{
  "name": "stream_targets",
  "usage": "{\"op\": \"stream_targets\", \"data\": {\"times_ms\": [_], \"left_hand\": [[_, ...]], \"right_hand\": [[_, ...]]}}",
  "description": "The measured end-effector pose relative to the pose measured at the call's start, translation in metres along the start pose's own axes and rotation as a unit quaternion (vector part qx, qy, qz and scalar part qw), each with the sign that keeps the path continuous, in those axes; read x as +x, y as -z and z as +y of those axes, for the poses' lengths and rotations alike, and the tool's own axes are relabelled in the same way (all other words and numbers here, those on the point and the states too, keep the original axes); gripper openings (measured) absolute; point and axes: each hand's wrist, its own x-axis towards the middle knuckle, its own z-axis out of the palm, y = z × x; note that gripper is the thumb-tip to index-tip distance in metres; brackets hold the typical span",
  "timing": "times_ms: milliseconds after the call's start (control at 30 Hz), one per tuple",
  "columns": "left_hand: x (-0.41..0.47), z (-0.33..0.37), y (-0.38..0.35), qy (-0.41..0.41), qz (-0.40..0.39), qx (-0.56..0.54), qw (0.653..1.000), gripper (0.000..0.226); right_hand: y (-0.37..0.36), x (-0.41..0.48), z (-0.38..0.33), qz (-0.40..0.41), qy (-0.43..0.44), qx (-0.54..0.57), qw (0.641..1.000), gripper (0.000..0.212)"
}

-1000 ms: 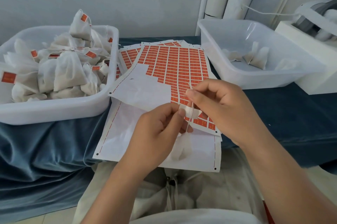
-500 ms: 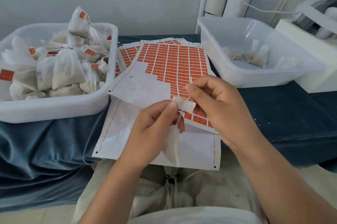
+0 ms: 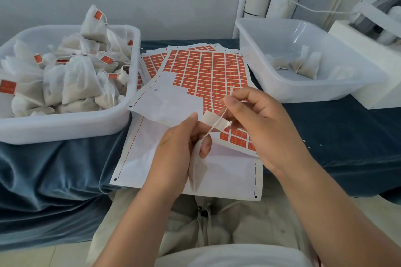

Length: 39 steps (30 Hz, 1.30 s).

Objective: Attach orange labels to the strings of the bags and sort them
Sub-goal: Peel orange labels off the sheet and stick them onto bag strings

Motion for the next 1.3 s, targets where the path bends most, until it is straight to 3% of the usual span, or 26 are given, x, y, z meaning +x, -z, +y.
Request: {"op": "stream_targets", "data": {"times_ms": [233, 333, 400, 567, 733, 867, 933, 1033, 1067, 1167, 1300], "left_hand": [[0.005, -0.005, 0.004, 0.001, -0.012, -0.101, 0.995, 0.073], [0.005, -0.006, 0.004, 0.005, -0.031, -0.112, 0.993, 0.042], [0.005, -0.006, 0.005, 0.001, -0.048, -0.113, 0.992, 0.039], [0.005, -0.006, 0.006, -0.022, -0.067, -0.095, 0.993, 0.039], [0.002, -0.004, 0.003, -0.044, -0.025, -0.050, 0.997, 0.044], [-0.003, 0.003, -0.001, -0.103, 0.003, 0.028, 0.994, 0.035], [-0.004, 0.004, -0.003, -0.137, 0.044, 0.070, 0.987, 0.043], [-0.003, 0.003, -0.004, -0.167, 0.105, 0.109, 0.974, 0.042], [-0.003, 0.003, -0.004, -0.176, 0.115, 0.114, 0.971, 0.040], [-0.004, 0.003, -0.005, -0.200, 0.118, 0.122, 0.965, 0.035], [-0.005, 0.006, -0.003, -0.210, 0.118, 0.113, 0.964, 0.029]], "right_hand": [[-0.002, 0.000, 0.003, 0.010, 0.039, -0.030, 0.999, 0.009], [-0.004, -0.001, 0.003, 0.017, 0.075, -0.068, 0.995, 0.010], [-0.004, -0.001, 0.004, 0.018, 0.079, -0.072, 0.994, 0.012], [-0.002, 0.001, 0.004, 0.006, 0.073, -0.067, 0.995, 0.010], [-0.001, 0.002, 0.009, -0.007, 0.060, -0.053, 0.997, 0.008], [-0.002, 0.003, 0.013, -0.012, 0.043, -0.026, 0.999, 0.010], [-0.004, 0.007, 0.013, -0.019, 0.018, -0.008, 1.000, 0.018], [-0.009, 0.013, 0.015, -0.074, -0.054, -0.032, 0.995, 0.054], [-0.010, 0.013, 0.017, -0.091, -0.055, -0.060, 0.992, 0.056], [-0.011, 0.007, 0.024, -0.120, 0.028, -0.111, 0.986, 0.025], [-0.008, 0.008, 0.026, -0.108, 0.079, -0.115, 0.984, 0.020]]}}
